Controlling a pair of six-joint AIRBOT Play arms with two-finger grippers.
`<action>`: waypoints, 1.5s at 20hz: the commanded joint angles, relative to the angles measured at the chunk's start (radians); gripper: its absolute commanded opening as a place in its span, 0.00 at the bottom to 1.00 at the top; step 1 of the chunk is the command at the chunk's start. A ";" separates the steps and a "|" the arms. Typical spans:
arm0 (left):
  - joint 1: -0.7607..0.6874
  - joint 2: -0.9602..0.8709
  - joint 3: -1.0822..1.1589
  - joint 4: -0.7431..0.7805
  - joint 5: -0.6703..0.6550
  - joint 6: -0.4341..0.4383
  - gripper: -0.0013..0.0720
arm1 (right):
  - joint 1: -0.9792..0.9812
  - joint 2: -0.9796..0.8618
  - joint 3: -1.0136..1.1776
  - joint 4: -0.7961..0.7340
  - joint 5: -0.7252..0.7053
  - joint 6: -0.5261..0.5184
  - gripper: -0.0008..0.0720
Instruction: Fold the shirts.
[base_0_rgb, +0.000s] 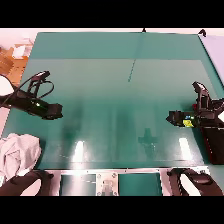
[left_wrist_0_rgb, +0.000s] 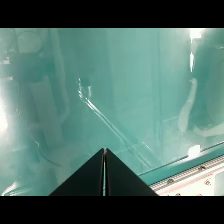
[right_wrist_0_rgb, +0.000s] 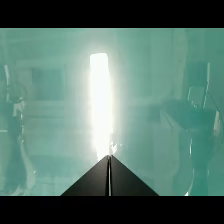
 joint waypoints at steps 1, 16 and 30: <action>0.000 0.001 -0.001 0.000 0.006 0.000 0.04 | 0.000 0.001 -0.001 0.000 0.000 0.000 0.03; 0.311 -0.006 -0.398 0.782 -0.040 -0.220 1.00 | 0.000 0.001 -0.001 0.000 0.000 0.000 0.03; 0.280 -0.001 -0.074 0.259 -0.043 -0.061 0.04 | 0.000 0.001 -0.001 0.000 0.000 0.000 0.03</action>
